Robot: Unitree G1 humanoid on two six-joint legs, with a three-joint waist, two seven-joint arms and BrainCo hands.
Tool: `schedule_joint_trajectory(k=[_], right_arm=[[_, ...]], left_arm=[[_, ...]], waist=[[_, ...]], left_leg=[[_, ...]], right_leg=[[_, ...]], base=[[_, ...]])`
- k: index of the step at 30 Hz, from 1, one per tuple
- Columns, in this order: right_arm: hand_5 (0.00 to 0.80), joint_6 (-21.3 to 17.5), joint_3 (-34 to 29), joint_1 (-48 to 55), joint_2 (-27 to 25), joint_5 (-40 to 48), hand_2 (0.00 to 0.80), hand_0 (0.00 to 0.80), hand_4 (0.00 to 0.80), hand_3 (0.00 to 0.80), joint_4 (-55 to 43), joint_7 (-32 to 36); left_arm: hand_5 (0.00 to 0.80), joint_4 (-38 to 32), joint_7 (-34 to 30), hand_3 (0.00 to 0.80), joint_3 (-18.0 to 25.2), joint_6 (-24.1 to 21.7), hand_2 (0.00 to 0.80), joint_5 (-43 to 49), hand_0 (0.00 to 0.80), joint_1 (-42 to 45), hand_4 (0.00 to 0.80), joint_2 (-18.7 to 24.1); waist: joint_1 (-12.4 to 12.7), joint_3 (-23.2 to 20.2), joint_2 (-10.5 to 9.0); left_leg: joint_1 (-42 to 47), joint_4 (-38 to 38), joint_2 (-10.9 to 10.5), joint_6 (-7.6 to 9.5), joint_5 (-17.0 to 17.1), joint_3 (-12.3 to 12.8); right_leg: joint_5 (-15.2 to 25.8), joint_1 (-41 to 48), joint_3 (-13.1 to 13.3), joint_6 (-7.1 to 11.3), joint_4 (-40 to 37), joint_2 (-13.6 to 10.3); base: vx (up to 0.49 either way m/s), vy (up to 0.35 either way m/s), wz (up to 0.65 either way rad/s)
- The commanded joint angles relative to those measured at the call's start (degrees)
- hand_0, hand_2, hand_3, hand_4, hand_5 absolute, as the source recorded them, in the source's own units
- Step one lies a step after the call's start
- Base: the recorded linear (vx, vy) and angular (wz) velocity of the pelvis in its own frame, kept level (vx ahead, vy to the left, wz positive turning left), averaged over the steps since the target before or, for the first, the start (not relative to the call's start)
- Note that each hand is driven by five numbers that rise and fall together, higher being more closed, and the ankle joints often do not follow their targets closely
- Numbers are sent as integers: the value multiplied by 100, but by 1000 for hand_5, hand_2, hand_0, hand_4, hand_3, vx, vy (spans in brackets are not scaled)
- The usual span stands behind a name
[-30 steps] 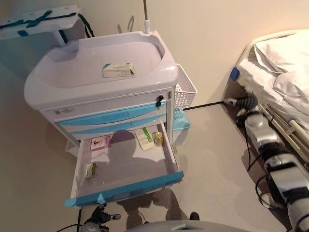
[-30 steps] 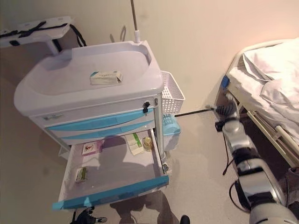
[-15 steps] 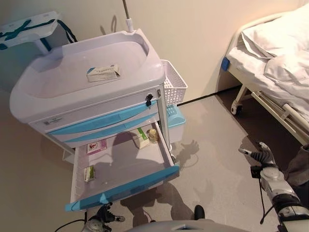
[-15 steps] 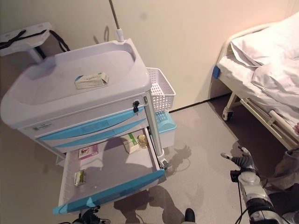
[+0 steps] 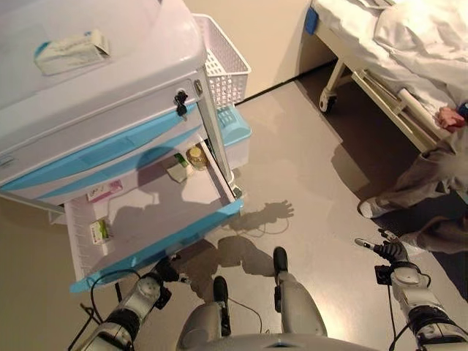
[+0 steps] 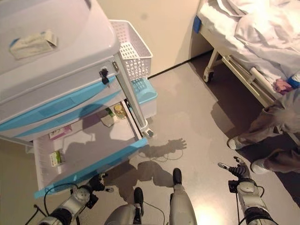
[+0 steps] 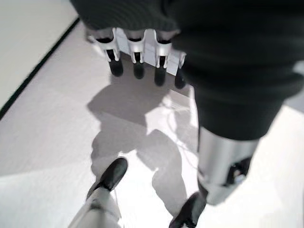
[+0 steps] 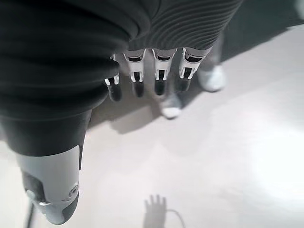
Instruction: Open the drawer and pick up the medicine
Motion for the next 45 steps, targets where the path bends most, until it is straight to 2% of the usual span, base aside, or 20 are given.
schedule_joint_trajectory(k=[1, 20, 45], right_arm=[[0, -282, 49, -68, -220, 156, 0, 0, 0, 0, 27, 70], [0, -262, 278, -251, -221, 100, 0, 0, 0, 0, 1064, 209], [0, -272, 417, -232, -204, 30, 0, 0, 0, 0, 1303, 321]], left_arm=[[0, -109, 98, 0, 207, -190, 0, 119, 0, -167, 0, 344], [0, -262, 280, 0, 189, -208, 0, -39, 0, -962, 0, 660], [0, -181, 525, 0, 439, -213, 0, -149, 0, -1757, 0, 1513]], waist=[[-46, -217, -69], [-84, 7, -144], [-118, 81, -347]], left_leg=[[-946, 687, -185, 159, -26, -392], [-1475, 1310, -229, 176, -237, -403], [-1827, 1475, -190, 218, -271, -401]], right_leg=[[-811, -98, -87, 143, 891, 107], [-1001, -570, -55, 77, 1433, 85], [-965, -888, -29, 81, 1494, 146]], base=[[-71, -11, -4], [-11, 3, 0], [1, 1, 1]])
